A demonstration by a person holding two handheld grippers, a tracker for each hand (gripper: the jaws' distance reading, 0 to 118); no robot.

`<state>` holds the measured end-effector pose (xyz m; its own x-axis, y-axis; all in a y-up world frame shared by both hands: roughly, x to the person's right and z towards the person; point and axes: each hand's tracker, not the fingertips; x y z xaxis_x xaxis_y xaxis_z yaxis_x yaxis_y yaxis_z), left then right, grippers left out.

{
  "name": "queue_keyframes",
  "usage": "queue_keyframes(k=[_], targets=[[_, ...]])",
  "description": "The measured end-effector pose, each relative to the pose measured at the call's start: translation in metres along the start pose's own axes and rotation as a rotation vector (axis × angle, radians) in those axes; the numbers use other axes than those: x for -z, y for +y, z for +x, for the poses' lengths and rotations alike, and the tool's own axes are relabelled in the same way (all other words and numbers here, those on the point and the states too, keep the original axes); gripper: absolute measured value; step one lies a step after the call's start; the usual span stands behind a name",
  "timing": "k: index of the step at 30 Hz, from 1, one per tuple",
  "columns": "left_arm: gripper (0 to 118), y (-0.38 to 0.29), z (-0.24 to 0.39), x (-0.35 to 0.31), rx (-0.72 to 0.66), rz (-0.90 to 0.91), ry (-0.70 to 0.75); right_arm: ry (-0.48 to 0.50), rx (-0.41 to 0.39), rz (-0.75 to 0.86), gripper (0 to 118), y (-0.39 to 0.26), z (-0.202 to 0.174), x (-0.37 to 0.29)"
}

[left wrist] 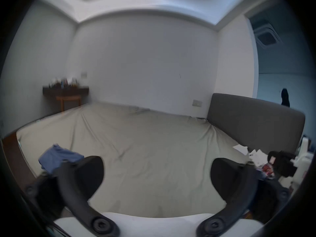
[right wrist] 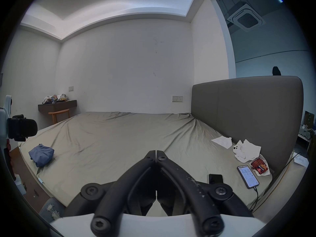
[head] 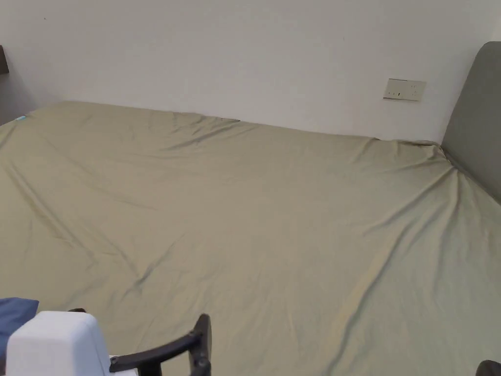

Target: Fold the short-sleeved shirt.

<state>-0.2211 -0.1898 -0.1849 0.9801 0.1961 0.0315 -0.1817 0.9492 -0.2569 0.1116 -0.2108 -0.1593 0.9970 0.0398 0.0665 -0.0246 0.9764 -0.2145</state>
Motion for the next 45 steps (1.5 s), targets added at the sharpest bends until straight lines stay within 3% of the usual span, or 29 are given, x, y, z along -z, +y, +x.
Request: queue_keyframes(k=[3, 9, 15, 16, 17, 18, 19, 22, 27, 30, 37, 41, 45], targets=[[118, 0.002, 0.007, -0.003, 0.032, 0.116, 0.062, 0.002, -0.008, 0.0, 1, 0.002, 0.0, 0.001], [118, 0.021, 0.012, -0.014, 0.119, 0.094, 0.06, -0.014, -0.002, -0.003, 1, 0.004, 0.002, 0.003], [118, 0.03, 0.008, -0.024, 0.021, 0.089, -0.042, -0.028, -0.011, -0.001, 7, 0.005, -0.001, 0.004], [118, 0.031, 0.008, -0.025, 0.019, 0.099, -0.037, -0.031, -0.002, 0.011, 22, 0.005, 0.0, 0.003], [118, 0.031, 0.008, -0.024, 0.026, 0.099, -0.024, -0.029, 0.0, 0.022, 47, 0.005, 0.0, 0.003], [118, 0.031, 0.009, -0.024, 0.037, 0.098, -0.007, -0.031, -0.001, 0.032, 88, 0.004, 0.0, 0.004], [118, 0.032, 0.01, -0.022, 0.074, 0.093, 0.02, -0.038, -0.003, 0.036, 118, 0.004, 0.0, 0.005], [118, 0.027, 0.014, -0.019, 0.132, 0.083, 0.083, -0.06, -0.001, 0.061, 118, 0.001, -0.009, -0.004], [118, 0.031, 0.008, -0.015, 0.006, 0.074, 0.08, -0.098, -0.035, 0.079, 118, 0.006, -0.005, -0.003], [118, 0.039, 0.005, -0.014, 0.008, 0.076, 0.072, -0.091, -0.041, 0.08, 118, 0.005, -0.001, 0.0], [118, 0.045, 0.007, -0.015, 0.063, 0.101, 0.098, -0.086, -0.013, 0.083, 118, 0.005, -0.001, 0.0], [118, 0.045, 0.007, -0.019, 0.044, 0.11, 0.066, -0.093, -0.042, 0.087, 118, 0.004, -0.005, 0.001], [118, 0.045, 0.012, -0.016, 0.127, 0.077, 0.074, -0.08, -0.04, 0.088, 118, 0.005, -0.007, 0.001]])
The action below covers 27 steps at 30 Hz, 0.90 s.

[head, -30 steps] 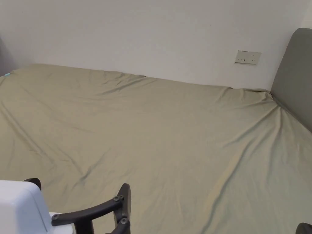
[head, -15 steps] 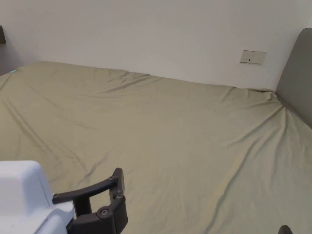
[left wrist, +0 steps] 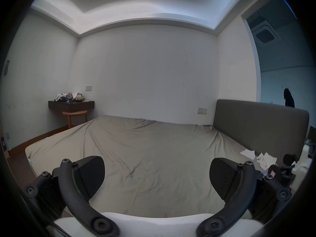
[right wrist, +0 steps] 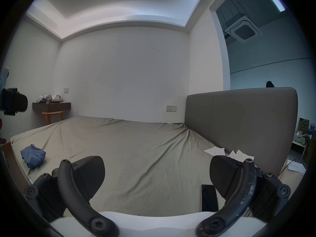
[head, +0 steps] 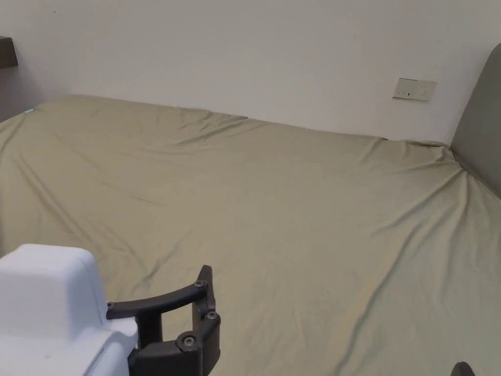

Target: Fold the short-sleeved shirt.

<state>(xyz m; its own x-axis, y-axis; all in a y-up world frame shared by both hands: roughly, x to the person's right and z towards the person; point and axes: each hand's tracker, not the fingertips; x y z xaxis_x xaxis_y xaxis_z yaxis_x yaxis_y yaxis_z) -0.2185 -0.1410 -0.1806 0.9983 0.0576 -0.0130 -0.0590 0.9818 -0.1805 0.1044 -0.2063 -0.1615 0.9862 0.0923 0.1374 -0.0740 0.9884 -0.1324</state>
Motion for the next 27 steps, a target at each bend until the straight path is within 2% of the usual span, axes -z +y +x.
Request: queue_keyframes(k=[2, 4, 8, 14, 19, 27], targets=[[118, 0.0, -0.005, 0.007, -0.053, -0.048, -0.059, 0.006, 0.012, 0.005, 118, 0.001, -0.001, 0.0], [118, -0.004, -0.005, 0.009, -0.088, -0.038, -0.039, 0.009, 0.016, 0.01, 118, 0.0, 0.001, 0.0], [118, -0.01, 0.001, 0.008, 0.002, 0.025, 0.055, 0.008, -0.005, 0.005, 118, 0.0, 0.001, -0.001], [118, -0.013, -0.001, 0.008, 0.016, 0.0, -0.011, 0.014, 0.009, -0.001, 118, -0.001, 0.002, 0.001], [118, -0.018, 0.003, 0.013, 0.07, -0.02, 0.027, 0.03, 0.007, -0.006, 118, 0.0, 0.0, 0.002], [118, -0.021, 0.0, 0.014, 0.068, -0.04, 0.017, 0.038, 0.017, -0.001, 118, 0.003, -0.001, 0.004]])
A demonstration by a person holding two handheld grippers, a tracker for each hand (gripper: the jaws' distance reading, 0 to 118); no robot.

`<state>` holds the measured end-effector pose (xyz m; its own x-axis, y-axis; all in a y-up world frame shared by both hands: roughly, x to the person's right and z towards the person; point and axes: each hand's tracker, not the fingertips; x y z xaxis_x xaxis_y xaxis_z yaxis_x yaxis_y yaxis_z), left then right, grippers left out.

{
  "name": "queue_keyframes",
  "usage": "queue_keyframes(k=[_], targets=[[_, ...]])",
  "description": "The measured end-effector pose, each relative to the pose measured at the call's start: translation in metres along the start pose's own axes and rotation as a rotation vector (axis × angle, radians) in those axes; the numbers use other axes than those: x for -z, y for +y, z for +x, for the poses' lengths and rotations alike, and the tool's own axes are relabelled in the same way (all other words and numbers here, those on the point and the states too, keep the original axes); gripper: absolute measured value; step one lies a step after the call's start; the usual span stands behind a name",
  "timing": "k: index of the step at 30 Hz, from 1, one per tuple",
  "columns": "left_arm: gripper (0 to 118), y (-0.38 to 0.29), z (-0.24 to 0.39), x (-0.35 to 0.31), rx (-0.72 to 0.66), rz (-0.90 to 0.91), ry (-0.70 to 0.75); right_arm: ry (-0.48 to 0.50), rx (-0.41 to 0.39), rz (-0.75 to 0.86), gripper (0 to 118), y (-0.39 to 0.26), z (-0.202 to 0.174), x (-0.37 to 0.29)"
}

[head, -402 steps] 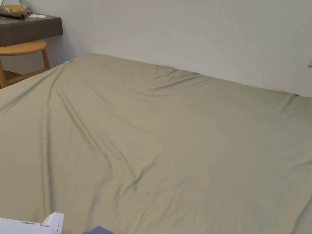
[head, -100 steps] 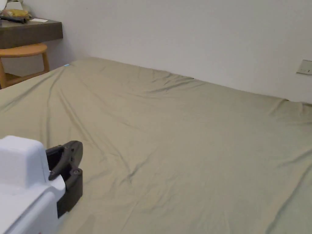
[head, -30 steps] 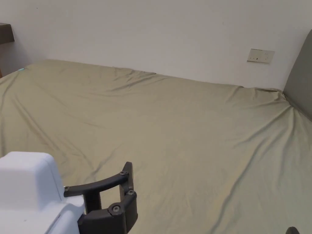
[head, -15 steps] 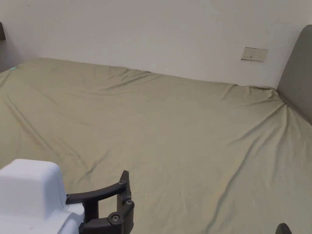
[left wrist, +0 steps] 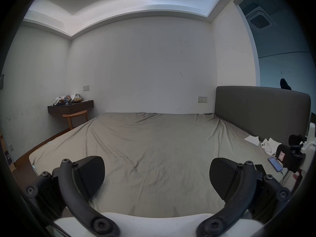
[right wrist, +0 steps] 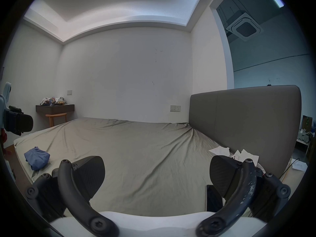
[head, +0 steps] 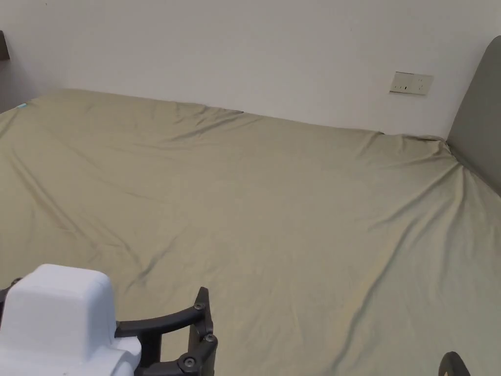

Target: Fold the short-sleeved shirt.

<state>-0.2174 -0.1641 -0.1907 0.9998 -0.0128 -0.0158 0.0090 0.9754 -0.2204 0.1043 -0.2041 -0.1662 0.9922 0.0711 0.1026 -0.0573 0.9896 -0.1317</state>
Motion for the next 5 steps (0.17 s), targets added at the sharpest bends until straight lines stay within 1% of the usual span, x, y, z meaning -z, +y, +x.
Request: queue_keyframes(k=[5], targets=[[118, -0.0021, -0.0026, 0.0038, -0.003, -0.015, 0.004, 0.002, -0.009, -0.003, 118, -0.0001, -0.0013, 0.0026]])
